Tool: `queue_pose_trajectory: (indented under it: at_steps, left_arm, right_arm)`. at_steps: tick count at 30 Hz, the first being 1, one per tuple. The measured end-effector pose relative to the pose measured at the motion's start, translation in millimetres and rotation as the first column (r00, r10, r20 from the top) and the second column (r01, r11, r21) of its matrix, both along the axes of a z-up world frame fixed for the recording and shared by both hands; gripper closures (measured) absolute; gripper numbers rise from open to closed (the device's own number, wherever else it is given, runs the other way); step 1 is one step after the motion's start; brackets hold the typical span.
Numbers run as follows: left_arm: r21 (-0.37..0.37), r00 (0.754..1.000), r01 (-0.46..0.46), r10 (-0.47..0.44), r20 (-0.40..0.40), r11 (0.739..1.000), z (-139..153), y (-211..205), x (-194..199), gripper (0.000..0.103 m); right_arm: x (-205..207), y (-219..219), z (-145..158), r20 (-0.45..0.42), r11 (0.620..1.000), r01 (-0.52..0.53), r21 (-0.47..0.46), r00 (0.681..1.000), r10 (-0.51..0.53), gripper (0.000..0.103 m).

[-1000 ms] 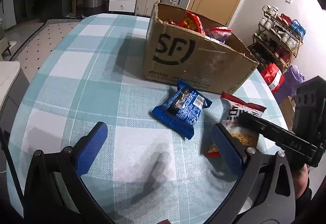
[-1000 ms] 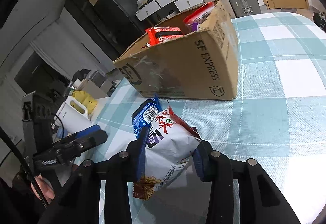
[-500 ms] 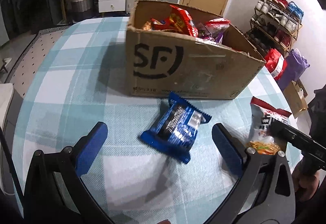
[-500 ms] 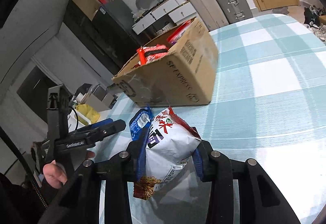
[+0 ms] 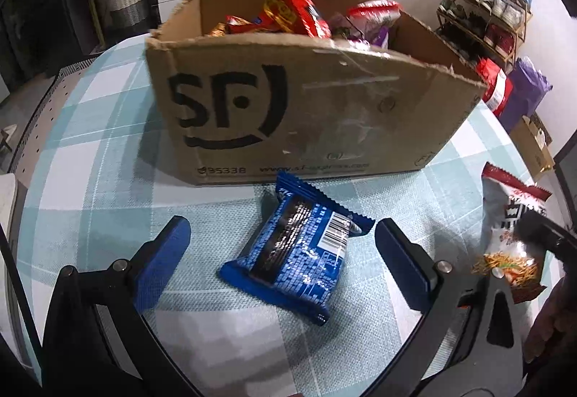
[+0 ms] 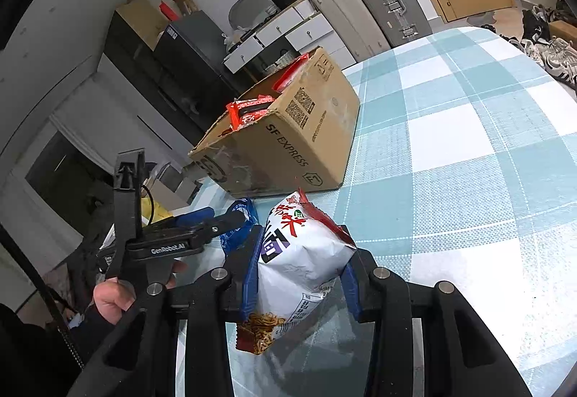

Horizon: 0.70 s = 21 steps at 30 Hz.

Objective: Organize snacks
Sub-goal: 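Grasp the blue biscuit pack with the left gripper while the right holds the noodle bag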

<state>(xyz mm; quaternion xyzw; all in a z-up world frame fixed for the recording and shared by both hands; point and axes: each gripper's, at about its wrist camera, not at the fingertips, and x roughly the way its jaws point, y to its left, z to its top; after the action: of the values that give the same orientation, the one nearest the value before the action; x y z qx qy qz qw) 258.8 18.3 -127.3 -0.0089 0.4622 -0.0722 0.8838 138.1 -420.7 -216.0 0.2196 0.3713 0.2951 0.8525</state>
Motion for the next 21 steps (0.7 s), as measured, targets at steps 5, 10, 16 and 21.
queue_pose_trajectory:
  at_steps: [5,10,16,21]
  left_arm:
    - [0.014,1.000,0.008,-0.008,-0.012,1.000,-7.1,-3.7,5.2,0.012]
    - [0.013,0.999,0.019,-0.019,-0.034,1.000,-13.1,-2.6,5.7,0.061]
    - [-0.001,0.998,0.053,-0.053,-0.022,0.999,-10.0,-0.8,-3.5,0.061]
    - [-0.019,0.999,0.040,-0.040,0.005,0.999,4.8,1.3,-17.4,0.061]
  right_arm:
    - [-1.5,1.2,2.6,0.004,1.000,-0.001,-0.004,1.000,0.001,0.064]
    - [-2.8,3.3,4.3,0.008,1.000,-0.007,-0.001,1.000,0.007,0.064]
    - [-4.0,8.0,7.7,0.015,1.000,-0.013,0.000,1.000,0.013,0.064]
    - [-8.9,11.9,15.4,0.031,1.000,-0.020,-0.001,0.999,0.020,0.064]
